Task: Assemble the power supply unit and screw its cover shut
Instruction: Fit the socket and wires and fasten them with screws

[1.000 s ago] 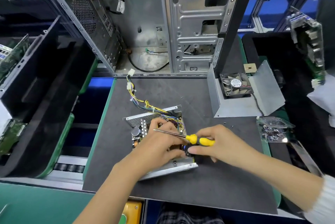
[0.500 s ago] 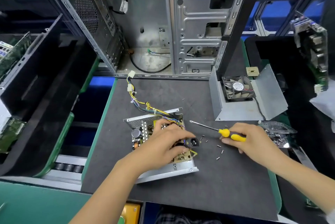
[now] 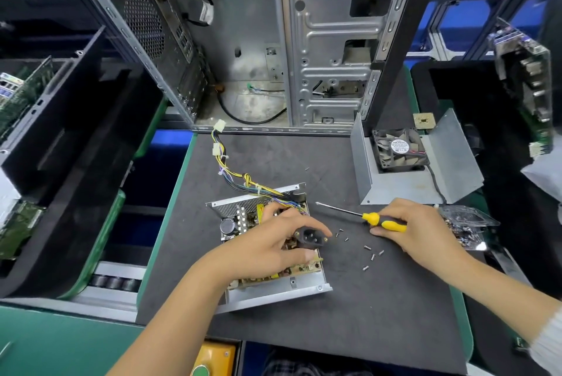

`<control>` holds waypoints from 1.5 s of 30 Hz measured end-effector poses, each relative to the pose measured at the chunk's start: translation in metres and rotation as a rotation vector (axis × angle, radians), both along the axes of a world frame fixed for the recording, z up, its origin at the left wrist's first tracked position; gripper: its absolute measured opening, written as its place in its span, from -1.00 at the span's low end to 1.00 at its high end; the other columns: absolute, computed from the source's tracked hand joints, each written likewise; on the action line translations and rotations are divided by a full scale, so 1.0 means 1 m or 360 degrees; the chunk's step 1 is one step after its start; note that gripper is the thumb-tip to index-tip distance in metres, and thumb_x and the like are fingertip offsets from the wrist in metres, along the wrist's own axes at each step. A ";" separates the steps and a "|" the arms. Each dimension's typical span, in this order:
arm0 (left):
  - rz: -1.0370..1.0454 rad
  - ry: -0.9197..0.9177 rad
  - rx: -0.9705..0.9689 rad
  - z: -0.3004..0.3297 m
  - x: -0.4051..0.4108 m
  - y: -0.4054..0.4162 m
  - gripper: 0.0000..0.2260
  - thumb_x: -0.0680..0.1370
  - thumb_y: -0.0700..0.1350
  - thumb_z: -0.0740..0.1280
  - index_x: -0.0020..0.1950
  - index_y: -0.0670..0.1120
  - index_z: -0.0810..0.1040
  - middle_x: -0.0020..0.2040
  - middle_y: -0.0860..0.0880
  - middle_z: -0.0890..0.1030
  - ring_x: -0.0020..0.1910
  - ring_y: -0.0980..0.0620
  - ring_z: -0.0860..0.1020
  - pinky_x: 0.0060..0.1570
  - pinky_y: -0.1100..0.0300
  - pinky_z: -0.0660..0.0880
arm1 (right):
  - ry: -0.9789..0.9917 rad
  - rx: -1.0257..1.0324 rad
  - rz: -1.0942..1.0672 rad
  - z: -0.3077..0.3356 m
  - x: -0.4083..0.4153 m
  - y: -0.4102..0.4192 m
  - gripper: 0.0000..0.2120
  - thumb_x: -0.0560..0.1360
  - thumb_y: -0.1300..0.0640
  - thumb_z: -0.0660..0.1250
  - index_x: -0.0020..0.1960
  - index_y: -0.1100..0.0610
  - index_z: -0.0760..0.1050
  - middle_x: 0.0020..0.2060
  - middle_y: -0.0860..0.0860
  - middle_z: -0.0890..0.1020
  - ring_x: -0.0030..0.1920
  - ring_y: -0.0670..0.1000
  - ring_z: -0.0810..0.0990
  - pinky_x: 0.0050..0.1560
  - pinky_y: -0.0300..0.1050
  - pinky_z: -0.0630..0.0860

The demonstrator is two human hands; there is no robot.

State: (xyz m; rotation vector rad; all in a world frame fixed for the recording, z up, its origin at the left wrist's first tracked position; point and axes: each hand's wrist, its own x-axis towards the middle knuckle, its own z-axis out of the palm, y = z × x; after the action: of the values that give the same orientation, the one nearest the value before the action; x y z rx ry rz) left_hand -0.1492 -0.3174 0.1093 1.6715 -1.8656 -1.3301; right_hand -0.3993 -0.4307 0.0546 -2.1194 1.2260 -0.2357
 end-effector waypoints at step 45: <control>0.0583 -0.0411 -0.0122 0.005 -0.002 0.051 -0.74 0.54 0.17 0.31 -0.35 0.20 0.49 -0.26 0.14 0.50 0.00 0.21 0.37 0.11 0.31 0.07 | -0.0751 0.0503 0.0056 0.030 0.062 0.054 -0.86 0.36 0.15 0.48 -0.32 -0.05 0.61 -0.24 -0.07 0.61 -0.20 -0.07 0.58 -0.13 -0.28 0.45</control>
State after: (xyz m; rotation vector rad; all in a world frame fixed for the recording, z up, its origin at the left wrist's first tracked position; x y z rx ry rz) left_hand -0.1511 -0.2667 0.1144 2.0986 -1.6034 -0.9216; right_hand -0.3377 -0.3771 0.0847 -1.6849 0.8801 -0.4638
